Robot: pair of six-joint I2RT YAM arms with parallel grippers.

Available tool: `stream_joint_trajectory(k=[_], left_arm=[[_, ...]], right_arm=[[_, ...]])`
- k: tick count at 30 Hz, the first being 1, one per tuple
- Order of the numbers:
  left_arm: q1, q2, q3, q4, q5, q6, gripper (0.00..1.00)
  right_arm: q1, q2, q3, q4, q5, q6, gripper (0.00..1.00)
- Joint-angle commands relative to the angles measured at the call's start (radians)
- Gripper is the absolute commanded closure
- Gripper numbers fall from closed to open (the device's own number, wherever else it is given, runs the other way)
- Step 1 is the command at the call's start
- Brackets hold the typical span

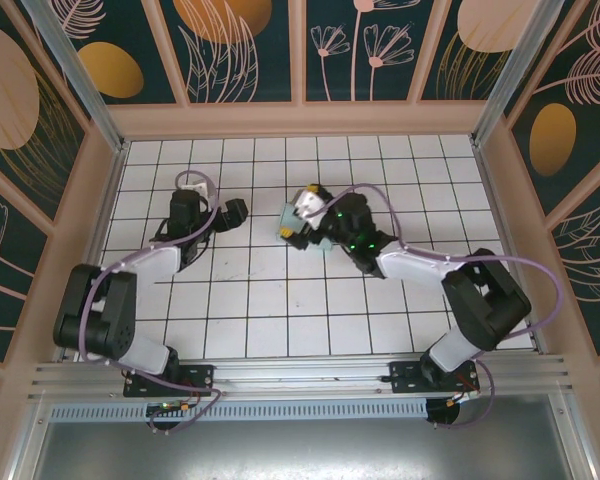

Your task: Fold the paper box

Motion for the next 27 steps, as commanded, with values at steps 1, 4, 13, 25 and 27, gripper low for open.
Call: stream_joint_trajectory(k=[1,4,13,25,27], left_arm=[[0.009,-0.114,-0.078,0.201,-0.164,0.103,0.01],[0.009,-0.191,-0.16,0.296,-0.259,0.208,0.01],[0.036,-0.306,-0.374,0.491,-0.513,0.45,0.01],[0.168,-0.04,-0.459,0.859,-0.374,0.413,0.01],[0.167,0.029,-0.454,0.909,-0.372,0.415,0.01]], right_arm=[[-0.1,-0.069,-0.059,0.075,-0.041,0.215,0.01],[-0.24,-0.128,-0.127,0.108,-0.022,0.311,0.01],[-0.575,-0.312,-0.407,0.249,0.12,0.418,0.01],[-0.793,-0.059,-0.626,0.753,0.045,0.541,0.01],[-0.762,-0.026,-0.623,0.773,0.055,0.499,0.01]])
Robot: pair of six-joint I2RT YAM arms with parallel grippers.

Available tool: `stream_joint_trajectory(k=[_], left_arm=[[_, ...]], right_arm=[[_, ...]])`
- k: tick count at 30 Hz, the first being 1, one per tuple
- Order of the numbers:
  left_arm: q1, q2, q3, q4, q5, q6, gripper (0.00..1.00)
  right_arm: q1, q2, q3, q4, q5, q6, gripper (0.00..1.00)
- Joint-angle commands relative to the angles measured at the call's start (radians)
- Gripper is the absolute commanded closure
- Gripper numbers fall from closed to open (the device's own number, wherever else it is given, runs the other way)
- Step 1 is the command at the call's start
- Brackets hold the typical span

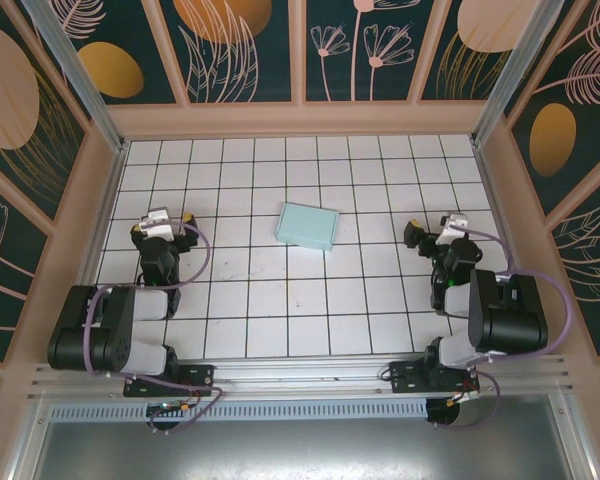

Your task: Fold the paper box

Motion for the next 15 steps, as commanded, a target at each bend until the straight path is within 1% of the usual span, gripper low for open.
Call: stream_joint_trajectory(k=[1,2,3,4,15], left_arm=[[0.006,0.093,-0.003,0.177,0.038,-0.013,0.01],[0.015,0.083,-0.003,0.168,0.049,-0.018,0.01],[0.018,0.075,0.009,0.123,0.05,-0.02,0.01],[0.019,0.082,0.0,0.152,0.047,-0.021,0.01],[0.019,0.077,-0.002,0.147,0.046,-0.019,0.01]], right_arm=[[0.035,0.068,-0.007,0.219,0.0,-0.005,0.01],[0.043,0.079,-0.001,0.223,0.006,-0.007,0.01],[0.043,0.06,0.018,0.146,0.011,-0.01,0.01],[0.045,0.072,0.025,0.159,0.018,-0.009,0.01],[0.064,0.071,0.031,0.142,0.06,-0.02,0.01]])
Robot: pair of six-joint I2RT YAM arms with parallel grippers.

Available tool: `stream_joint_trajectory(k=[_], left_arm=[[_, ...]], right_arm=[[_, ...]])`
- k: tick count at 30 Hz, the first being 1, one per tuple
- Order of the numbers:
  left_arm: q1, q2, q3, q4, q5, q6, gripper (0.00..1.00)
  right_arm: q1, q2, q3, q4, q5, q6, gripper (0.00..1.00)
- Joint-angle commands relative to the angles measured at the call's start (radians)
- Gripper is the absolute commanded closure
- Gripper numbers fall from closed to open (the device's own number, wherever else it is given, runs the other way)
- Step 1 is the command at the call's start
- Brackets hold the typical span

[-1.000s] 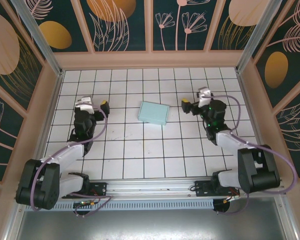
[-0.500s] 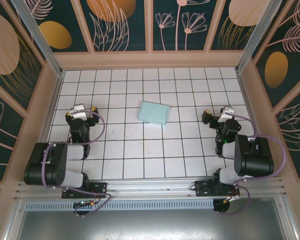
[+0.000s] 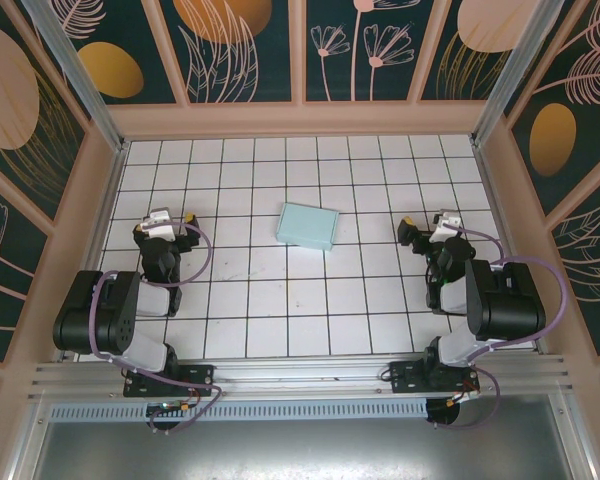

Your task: Fold the paper box

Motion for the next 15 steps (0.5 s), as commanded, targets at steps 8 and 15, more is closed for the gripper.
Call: stream_joint_trajectory(k=[8,15], left_arm=[[0.007,-0.003,0.003,0.048,0.016,-0.014,0.01],[0.007,-0.004,0.001,0.05,0.016,-0.014,0.01]], right_arm=[[0.016,0.007,0.017,0.047,0.043,-0.017,0.01],[0.018,0.007,0.016,0.047,0.048,-0.018,0.01]])
